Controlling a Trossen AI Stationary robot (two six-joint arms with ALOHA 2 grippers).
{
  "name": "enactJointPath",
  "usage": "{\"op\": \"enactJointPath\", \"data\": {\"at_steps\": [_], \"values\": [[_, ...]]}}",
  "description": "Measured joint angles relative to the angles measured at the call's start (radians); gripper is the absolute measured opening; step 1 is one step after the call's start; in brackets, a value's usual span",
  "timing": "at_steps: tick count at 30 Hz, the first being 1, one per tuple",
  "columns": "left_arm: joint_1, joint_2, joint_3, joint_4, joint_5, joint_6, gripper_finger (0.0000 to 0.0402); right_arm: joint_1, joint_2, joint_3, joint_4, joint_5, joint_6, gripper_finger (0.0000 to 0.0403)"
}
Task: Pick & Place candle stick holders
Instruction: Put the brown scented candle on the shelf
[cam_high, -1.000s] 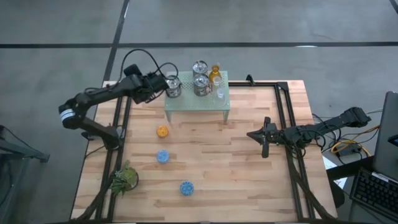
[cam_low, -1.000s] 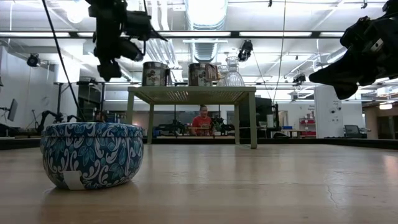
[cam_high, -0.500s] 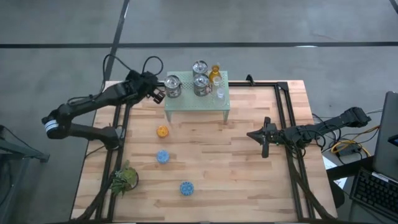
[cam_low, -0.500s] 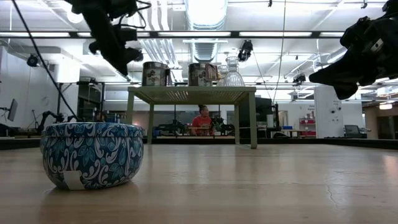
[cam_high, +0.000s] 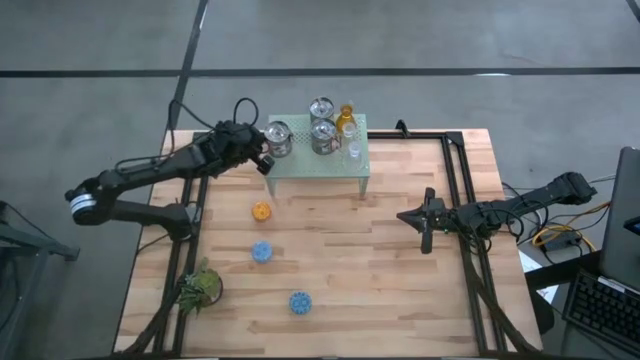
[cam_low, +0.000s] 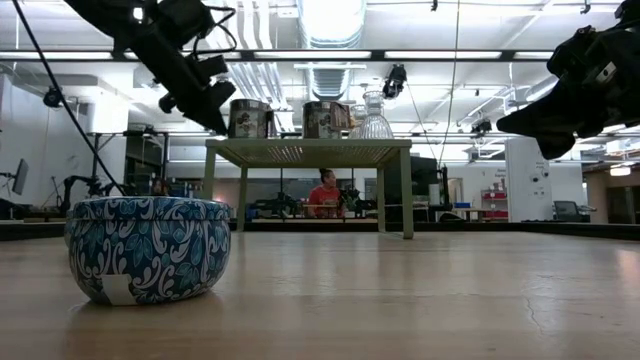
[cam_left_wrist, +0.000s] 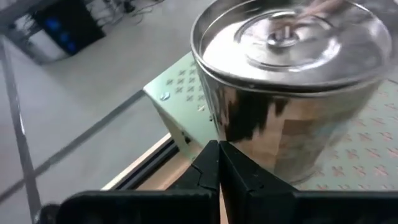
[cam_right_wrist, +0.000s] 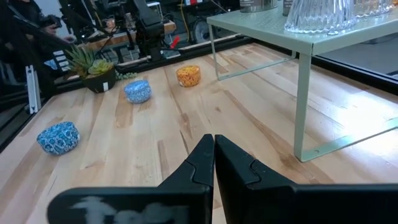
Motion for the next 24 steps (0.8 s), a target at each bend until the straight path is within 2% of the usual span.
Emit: {"op": "enactJointPath", "data": {"at_steps": [5, 10, 14, 16, 20, 22, 24], "values": [[0.0, -0.005, 0.008, 0.008, 0.03, 0.068, 0.0008, 0.0, 0.0, 0.0, 0.0, 0.0, 0.0, 0.0008], [0.0, -0.005, 0.007, 0.046, 0.13, 0.146, 0.0005, 0.0, 0.0, 0.0, 0.0, 0.0, 0.0, 0.0008], [0.008, -0.005, 0.006, 0.052, 0.133, 0.171, 0.0005, 0.0, 0.0, 0.0, -0.001, 0.0, -0.001, 0.0008], [0.017, -0.005, 0.003, 0.078, 0.104, 0.165, 0.0006, 0.0, 0.0, 0.0, 0.0, 0.0, 0.0, 0.0008], [0.036, -0.003, -0.002, 0.122, -0.061, 0.146, 0.0006, 0.0, 0.0, 0.0, 0.0, 0.0, -0.001, 0.0008], [0.049, 0.003, -0.002, 0.152, -0.028, 0.182, 0.0005, 0.0, 0.0, 0.0, 0.0, 0.0, -0.001, 0.0008], [0.062, 0.007, -0.002, 0.172, 0.063, 0.199, 0.0005, 0.0, 0.0, 0.0, 0.0, 0.0, 0.0, 0.0008]]}}
